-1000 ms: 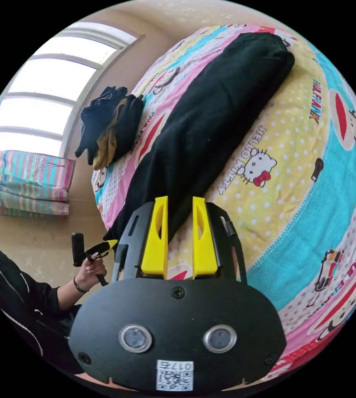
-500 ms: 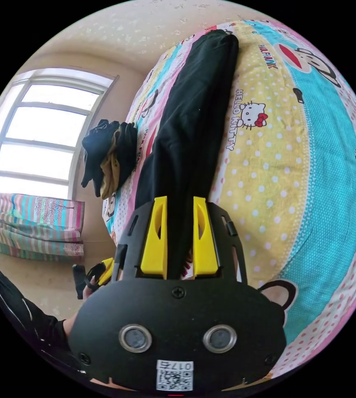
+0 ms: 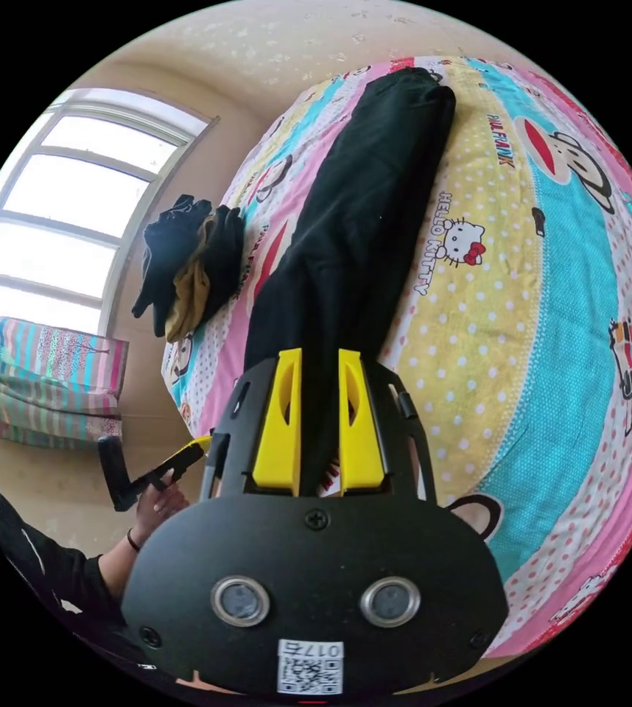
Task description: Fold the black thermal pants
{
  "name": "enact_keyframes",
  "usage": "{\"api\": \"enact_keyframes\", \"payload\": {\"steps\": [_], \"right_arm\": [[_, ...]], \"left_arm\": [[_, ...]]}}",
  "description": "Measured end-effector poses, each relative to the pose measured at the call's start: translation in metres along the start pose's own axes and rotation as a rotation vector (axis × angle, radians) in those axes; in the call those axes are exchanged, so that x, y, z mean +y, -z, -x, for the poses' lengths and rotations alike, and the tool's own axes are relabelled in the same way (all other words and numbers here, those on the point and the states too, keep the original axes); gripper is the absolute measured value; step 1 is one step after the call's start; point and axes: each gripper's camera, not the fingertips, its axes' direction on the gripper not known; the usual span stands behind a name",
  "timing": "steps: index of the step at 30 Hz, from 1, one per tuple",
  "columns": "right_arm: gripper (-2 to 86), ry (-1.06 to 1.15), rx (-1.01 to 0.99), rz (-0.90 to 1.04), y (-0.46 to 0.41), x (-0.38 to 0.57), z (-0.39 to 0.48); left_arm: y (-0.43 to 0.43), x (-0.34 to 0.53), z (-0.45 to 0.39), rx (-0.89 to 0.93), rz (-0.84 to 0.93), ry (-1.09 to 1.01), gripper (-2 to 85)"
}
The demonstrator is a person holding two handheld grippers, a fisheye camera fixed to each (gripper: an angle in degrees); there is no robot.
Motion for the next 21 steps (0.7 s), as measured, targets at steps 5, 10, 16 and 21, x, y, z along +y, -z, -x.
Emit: {"api": "enact_keyframes", "payload": {"steps": [5,10,16,21], "right_arm": [[10.0,0.026,0.054,0.150,-0.023,-0.006,-0.017],[10.3,-0.019,-0.044,0.173,-0.025,0.008,-0.038],[9.9,-0.051,-0.168,0.191,-0.023,0.038,-0.057],[6.0,-0.035,-0.367,0.345,-0.051,0.052,-0.070]], "left_arm": [[-0.018,0.025,0.060,0.128,0.095,0.235,0.0],[-0.017,0.030,0.029,0.066,0.092,0.128,0.3],[-0.010,0.044,0.020,0.225,-0.011,0.083,7.2],[-0.024,0.049,0.028,0.292,-0.028,0.139,7.5]]}}
